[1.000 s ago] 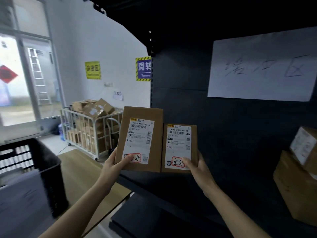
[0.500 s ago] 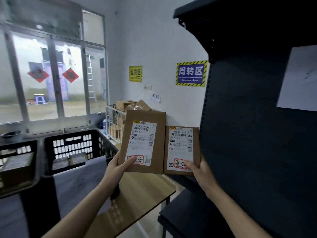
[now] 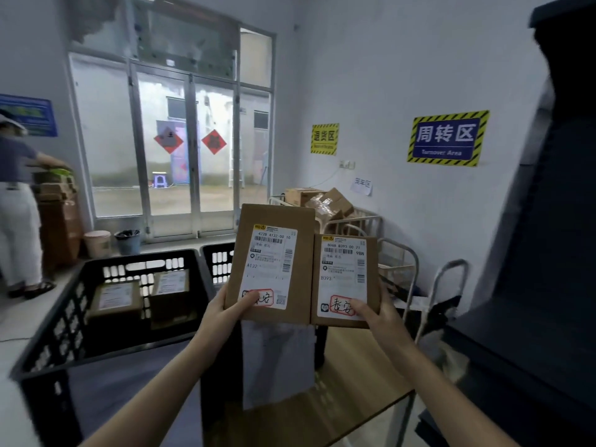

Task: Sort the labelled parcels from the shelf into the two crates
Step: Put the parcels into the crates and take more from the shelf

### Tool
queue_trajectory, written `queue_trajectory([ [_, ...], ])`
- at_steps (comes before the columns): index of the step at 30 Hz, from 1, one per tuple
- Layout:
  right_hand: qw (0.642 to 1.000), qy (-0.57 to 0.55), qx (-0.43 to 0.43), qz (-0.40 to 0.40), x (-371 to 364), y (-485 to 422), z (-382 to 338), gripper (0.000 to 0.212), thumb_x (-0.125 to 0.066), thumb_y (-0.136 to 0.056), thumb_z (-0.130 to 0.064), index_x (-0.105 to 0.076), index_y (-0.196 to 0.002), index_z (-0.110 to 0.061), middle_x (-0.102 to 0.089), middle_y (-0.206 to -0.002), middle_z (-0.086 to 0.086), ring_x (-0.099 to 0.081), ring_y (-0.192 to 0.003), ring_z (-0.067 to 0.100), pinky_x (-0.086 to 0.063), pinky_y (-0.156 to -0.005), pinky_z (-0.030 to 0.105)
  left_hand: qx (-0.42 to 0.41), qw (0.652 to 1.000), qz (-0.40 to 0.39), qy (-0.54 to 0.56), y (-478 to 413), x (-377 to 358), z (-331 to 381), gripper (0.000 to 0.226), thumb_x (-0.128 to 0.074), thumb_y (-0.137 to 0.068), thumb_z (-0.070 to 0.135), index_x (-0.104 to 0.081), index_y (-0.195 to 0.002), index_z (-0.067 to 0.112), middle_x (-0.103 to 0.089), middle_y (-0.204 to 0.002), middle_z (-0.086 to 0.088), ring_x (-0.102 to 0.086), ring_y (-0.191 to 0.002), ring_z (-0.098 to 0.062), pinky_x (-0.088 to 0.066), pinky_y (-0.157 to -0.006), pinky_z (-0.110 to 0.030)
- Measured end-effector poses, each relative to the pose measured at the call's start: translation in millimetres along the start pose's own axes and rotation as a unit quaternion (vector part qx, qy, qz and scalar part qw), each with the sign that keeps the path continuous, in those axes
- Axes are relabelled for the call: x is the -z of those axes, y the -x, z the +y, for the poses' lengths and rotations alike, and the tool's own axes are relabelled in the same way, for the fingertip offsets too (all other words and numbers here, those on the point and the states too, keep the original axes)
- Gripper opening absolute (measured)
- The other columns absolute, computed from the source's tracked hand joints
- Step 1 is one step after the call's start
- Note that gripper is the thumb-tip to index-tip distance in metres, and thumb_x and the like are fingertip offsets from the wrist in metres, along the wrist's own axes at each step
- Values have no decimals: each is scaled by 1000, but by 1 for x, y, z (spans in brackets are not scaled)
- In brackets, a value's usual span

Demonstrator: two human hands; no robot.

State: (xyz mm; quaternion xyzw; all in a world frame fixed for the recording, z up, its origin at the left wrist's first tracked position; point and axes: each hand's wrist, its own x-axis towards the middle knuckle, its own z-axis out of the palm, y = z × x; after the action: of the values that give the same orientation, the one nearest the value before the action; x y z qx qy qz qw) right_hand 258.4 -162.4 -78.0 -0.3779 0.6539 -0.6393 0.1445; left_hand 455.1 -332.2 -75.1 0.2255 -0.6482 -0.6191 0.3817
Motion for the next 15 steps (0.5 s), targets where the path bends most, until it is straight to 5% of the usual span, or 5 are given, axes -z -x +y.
queue_trajectory([
  [4, 999, -27, -8, -41, -55, -12, -5, 54, -61, -88, -17, -36, -135, -28, -63, -113, -7, -63, -100, 9, -54, -69, 18, 10, 999, 34, -2, 3, 55, 1, 24, -61, -87, 20, -57, -108, 31, -68, -101, 7, -65, -91, -8, -51, -71, -20],
  [8, 995, -43, -19, -86, -102, -25, -13, 54, -64, -87, -16, -37, -130, -35, -64, -114, 0, -65, -102, 19, -55, -84, 33, 22, 997, 73, -2, 9, 104, 1, 22, -63, -85, 21, -59, -106, 30, -70, -100, 5, -66, -92, -11, -51, -78, -25],
  [15, 987, -53, -17, -149, -165, -43, -13, 52, -61, -88, -18, -34, -130, -35, -62, -116, -5, -61, -108, 18, -46, -100, 41, 31, 992, 119, -5, 17, 161, 4, 30, -68, -81, 26, -54, -107, 32, -65, -99, 8, -65, -79, -4, -48, -59, -15],
])
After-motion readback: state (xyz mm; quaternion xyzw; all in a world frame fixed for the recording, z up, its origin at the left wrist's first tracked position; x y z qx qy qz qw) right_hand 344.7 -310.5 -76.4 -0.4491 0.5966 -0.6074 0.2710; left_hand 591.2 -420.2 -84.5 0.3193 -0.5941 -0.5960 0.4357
